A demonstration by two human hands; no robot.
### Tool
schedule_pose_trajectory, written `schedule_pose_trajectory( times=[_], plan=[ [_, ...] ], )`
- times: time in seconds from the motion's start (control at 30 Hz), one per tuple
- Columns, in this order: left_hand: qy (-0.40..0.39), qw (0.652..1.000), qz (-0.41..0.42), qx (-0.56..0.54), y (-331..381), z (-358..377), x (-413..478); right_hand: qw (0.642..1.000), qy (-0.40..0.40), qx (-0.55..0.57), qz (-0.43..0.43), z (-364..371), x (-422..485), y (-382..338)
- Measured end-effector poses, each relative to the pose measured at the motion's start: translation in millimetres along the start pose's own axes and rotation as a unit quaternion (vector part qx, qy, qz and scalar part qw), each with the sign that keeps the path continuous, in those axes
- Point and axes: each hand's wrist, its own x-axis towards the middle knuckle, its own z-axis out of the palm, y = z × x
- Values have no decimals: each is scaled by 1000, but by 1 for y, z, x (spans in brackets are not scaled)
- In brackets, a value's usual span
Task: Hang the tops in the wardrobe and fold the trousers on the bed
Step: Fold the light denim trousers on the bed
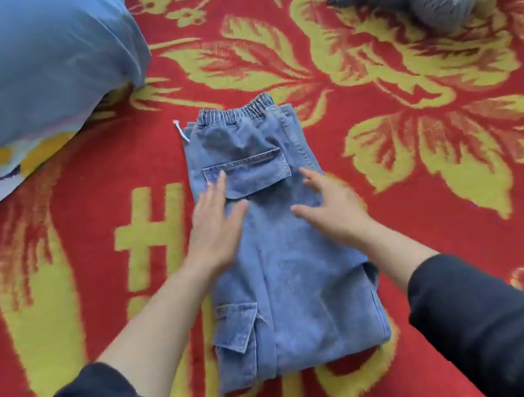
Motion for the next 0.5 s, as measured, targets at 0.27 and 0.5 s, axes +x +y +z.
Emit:
schedule_pose_trajectory(
  times=[0.27, 0.5],
  plan=[
    [-35, 965, -6, 261, -81, 61, -103, 902, -81, -404, -128, 45, -104, 124],
    [97, 984, -145, 21, -80, 72, -163, 973, 89, -122, 177, 46, -146, 116]
  ],
)
